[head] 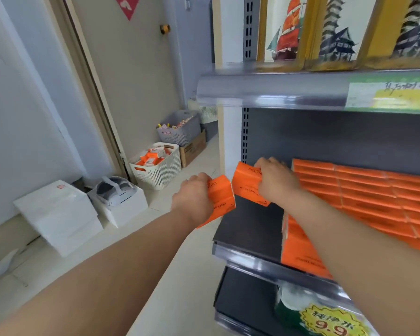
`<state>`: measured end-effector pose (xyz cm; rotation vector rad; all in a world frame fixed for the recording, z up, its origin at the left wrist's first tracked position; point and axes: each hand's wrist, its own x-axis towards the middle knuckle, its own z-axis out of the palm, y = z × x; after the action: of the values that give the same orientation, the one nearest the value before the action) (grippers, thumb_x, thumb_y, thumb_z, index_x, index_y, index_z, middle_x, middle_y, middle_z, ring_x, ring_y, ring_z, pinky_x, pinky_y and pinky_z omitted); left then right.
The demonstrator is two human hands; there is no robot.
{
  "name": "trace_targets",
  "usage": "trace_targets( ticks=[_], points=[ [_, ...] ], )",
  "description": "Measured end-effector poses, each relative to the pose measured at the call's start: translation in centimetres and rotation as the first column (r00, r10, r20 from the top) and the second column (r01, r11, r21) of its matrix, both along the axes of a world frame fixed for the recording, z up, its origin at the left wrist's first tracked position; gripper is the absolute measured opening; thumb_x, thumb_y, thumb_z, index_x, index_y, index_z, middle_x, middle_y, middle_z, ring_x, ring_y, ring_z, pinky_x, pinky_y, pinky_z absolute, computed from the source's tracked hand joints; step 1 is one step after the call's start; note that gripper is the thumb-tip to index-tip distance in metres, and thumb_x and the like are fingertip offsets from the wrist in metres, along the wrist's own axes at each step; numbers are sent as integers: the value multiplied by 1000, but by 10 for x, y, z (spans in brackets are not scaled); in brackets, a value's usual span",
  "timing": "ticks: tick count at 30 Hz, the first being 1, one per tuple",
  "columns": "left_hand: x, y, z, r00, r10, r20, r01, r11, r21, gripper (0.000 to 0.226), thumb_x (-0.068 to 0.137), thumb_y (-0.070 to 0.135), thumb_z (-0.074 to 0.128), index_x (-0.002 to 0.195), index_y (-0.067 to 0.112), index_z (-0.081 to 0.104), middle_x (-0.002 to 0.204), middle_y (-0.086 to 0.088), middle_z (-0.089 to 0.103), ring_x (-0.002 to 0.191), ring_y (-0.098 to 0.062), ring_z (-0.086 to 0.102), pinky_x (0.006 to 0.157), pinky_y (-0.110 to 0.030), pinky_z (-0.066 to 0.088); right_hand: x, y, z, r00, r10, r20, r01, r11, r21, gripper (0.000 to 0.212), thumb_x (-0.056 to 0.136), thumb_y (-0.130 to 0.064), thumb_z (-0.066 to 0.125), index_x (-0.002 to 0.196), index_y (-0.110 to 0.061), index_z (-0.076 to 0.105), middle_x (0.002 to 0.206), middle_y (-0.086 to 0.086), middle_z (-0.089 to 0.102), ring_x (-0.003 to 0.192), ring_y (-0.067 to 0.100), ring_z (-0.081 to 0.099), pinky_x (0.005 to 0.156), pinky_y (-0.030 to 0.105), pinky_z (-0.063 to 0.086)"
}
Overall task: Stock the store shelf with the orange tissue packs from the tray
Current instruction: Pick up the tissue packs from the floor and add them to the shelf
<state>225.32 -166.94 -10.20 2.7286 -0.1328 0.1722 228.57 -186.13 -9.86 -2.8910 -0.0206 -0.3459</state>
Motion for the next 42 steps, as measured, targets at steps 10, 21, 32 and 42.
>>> trace_targets(
  ticks=[10, 21, 32, 42],
  points=[
    [92, -53, -6, 993, -114, 28, 114, 993, -1, 45, 81, 9, 50, 124, 21, 48, 116, -2, 55, 107, -23, 50, 92, -45, 47, 112, -48, -26, 996, -78, 44, 84, 984, -156, 48, 79, -2, 57, 122, -23, 53, 121, 2, 51, 118, 24, 45, 95, 38, 42],
    [120, -81, -21, 990, -139, -20, 140, 986, 86, 46, 82, 9, 49, 125, 24, 47, 115, 0, 53, 109, -22, 47, 88, -43, 47, 146, -83, -41, 990, -126, 67, 138, 969, -205, 39, 88, -12, 53, 125, -26, 52, 121, 1, 52, 116, 23, 45, 93, 37, 40],
    [152, -143, -31, 986, -166, -1, 165, 980, -111, 62, 78, -2, 43, 131, 29, 51, 132, -3, 40, 124, -27, 31, 100, -41, 42, 70, -118, -29, 997, -81, -1, 78, 969, -235, 33, 95, -21, 47, 128, -22, 47, 128, 0, 48, 122, 20, 44, 98, 37, 39],
    [154, -168, -47, 978, -12, -206, -53, 951, -304, 48, 87, 2, 43, 132, 12, 28, 112, -8, 54, 95, -28, 55, 71, -34, 42, 54, -114, -35, 989, -75, -128, 56, 988, -146, 44, 101, -38, 27, 139, -17, 39, 141, 1, 44, 130, 20, 41, 106, 39, 34]
  ],
)
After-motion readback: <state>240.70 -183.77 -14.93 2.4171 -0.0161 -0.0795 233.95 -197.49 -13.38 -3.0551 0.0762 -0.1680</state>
